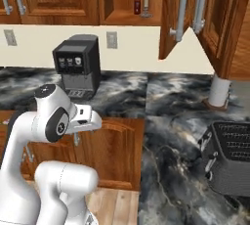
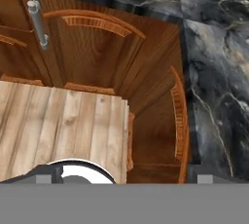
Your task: Pick the candle and candle from the dining table and place them in the open cabinet. Close the cabinet after placing the objects.
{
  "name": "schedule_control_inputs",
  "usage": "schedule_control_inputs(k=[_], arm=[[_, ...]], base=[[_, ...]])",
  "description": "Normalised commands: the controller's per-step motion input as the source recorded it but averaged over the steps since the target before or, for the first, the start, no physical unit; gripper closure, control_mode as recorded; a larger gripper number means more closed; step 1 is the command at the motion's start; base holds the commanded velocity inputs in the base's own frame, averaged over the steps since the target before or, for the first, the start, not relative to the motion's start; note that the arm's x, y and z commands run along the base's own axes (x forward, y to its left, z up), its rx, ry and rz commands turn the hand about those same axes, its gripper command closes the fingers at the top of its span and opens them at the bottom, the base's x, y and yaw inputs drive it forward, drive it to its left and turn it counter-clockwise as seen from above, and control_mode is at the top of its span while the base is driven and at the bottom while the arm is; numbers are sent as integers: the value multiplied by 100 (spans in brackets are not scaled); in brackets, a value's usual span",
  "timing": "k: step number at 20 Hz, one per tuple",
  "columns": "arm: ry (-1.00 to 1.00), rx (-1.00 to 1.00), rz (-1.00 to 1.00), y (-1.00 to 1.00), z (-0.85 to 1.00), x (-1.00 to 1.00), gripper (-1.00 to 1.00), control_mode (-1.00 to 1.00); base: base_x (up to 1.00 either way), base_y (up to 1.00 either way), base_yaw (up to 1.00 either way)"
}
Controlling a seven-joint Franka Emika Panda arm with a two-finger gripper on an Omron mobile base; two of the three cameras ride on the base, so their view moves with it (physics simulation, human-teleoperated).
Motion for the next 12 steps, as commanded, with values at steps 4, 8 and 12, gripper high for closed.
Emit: schedule_control_inputs(k=[4,8,12], arm=[[0,0,0,0,0,0,-100,100],[0,0,0,0,0,0,-100,100],[0,0,0,0,0,0,-100,100]], base=[[-87,59,1],[-66,70,1],[-27,98,14]])
